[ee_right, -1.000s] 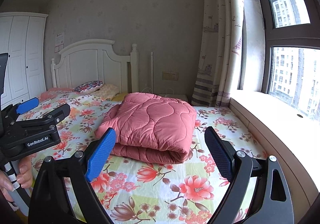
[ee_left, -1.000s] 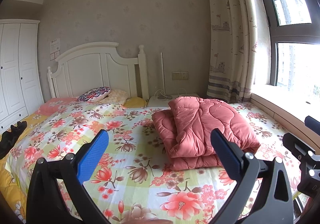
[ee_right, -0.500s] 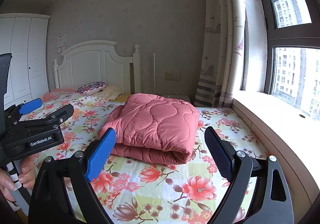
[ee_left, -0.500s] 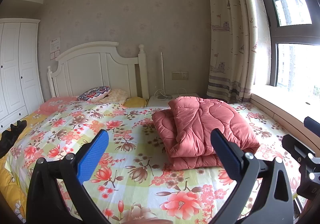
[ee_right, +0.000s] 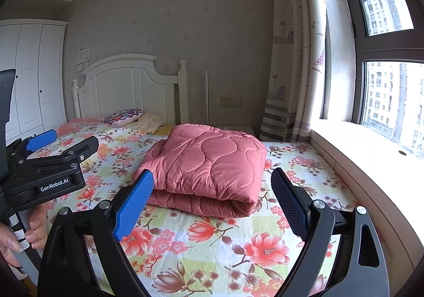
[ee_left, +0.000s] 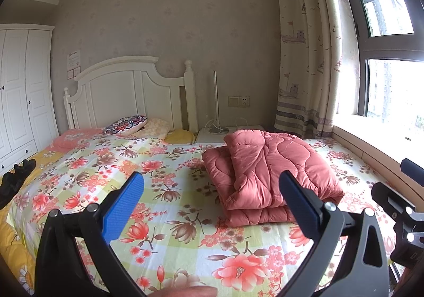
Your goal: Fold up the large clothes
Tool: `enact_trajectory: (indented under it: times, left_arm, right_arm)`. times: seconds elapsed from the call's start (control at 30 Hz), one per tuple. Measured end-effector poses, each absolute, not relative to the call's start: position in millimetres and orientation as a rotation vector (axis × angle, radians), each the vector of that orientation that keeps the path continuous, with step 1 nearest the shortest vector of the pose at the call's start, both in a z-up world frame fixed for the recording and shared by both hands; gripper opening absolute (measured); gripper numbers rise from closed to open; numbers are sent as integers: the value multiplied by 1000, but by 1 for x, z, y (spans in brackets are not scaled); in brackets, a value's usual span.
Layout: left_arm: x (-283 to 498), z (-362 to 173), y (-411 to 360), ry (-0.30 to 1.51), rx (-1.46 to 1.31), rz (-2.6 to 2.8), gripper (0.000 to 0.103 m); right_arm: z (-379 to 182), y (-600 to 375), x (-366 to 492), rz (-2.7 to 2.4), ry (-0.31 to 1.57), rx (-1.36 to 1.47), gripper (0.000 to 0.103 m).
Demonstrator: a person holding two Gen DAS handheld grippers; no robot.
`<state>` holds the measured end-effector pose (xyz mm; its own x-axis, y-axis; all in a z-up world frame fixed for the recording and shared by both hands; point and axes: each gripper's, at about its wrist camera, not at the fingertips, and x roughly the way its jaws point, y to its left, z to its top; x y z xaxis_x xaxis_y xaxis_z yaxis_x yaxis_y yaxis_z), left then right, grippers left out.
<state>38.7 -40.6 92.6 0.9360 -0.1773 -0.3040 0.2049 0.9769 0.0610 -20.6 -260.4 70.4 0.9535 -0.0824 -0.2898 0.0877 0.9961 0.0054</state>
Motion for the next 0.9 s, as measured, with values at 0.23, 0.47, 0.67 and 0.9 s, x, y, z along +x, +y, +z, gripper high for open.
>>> enact_trajectory:
  times: [0.23,0.47,0.67,0.9]
  left_arm:
    - [38,92,-44,304,97,-192,101]
    - [47,84,-48,329,82,-208,101]
    - [96,64,-46,435,87,-231,101]
    - [247,43,86,621,0,-43,101]
  right_arm:
    - [70,-259,-21,-82,297,21,86]
    - [63,-262,-13,-69,324,36,86]
    - [50,-279,21,-77,391,46,86]
    - [51,-426,82,-332,538,129,86]
